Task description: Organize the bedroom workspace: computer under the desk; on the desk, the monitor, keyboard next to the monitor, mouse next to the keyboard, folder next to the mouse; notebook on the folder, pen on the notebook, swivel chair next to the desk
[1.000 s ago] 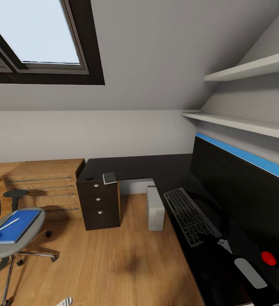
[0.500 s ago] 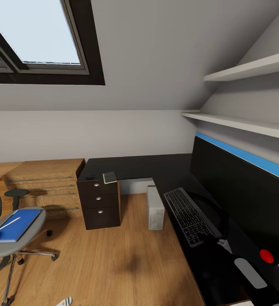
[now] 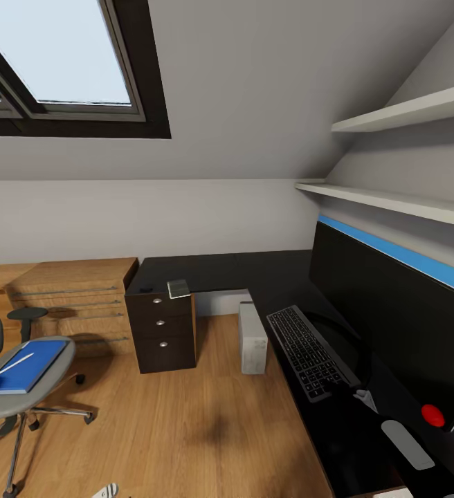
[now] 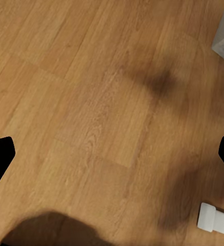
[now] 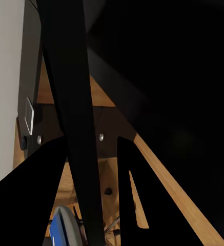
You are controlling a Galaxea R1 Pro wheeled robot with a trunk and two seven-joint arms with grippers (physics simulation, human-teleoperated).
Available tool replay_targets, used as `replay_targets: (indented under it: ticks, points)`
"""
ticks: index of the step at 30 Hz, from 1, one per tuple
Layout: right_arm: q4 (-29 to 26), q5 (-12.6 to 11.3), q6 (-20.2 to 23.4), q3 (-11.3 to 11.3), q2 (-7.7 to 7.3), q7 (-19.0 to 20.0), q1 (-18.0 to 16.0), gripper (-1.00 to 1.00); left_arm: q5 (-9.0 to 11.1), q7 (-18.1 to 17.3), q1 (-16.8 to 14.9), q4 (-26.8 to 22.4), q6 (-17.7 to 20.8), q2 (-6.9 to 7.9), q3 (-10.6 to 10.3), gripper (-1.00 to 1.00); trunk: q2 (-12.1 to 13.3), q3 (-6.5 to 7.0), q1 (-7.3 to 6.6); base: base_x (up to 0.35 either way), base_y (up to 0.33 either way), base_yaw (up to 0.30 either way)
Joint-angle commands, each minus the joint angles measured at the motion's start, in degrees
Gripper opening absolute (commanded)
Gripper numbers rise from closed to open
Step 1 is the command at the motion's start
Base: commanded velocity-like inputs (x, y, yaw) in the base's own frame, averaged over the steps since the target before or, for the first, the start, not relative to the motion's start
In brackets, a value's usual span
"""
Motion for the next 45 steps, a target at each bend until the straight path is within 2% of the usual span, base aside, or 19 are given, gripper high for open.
replay_targets:
  ticks: [1, 4, 8, 20, 45]
  points:
    - [0.02, -0.26, 0.02, 0.21, -0.06, 0.09, -0.04, -1.0, 0.55, 0.11, -0.02, -0.05, 0.01, 0.07, -0.26, 1.0, -0.05, -0.07, 0.0, 0.0, 0.0, 0.0]
    - [0.03, -0.25, 0.02, 0.21, -0.06, 0.07, -0.04, -1.0, 0.53, 0.11, -0.02, -0.1, 0.01, -0.02, -0.26, 1.0, -0.05, -0.07, 0.0, 0.0, 0.0, 0.0]
    - [0.03, -0.25, 0.01, 0.21, -0.06, 0.05, -0.04, -1.0, 0.41, 0.17, -0.02, -0.13, 0.01, -1.01, -0.28, 1.0, -0.05, -0.07, 0.0, 0.0, 0.0, 0.0]
    - [0.03, -0.25, 0.0, 0.21, -0.06, 0.08, -0.04, -1.0, 0.43, 0.32, -0.02, -0.14, 0.01, -1.51, -0.18, 1.0, -4.86, -2.23, 2.64, 0.0, 0.0, 0.0]
    - [0.23, -0.43, -0.06, -0.1, -0.06, -0.23, -0.04, -1.0, 0.35, 0.28, -0.02, -0.14, 0.01, -1.59, -0.17, 1.0, -4.86, -2.23, 2.64, 0.0, 0.0, 0.0]
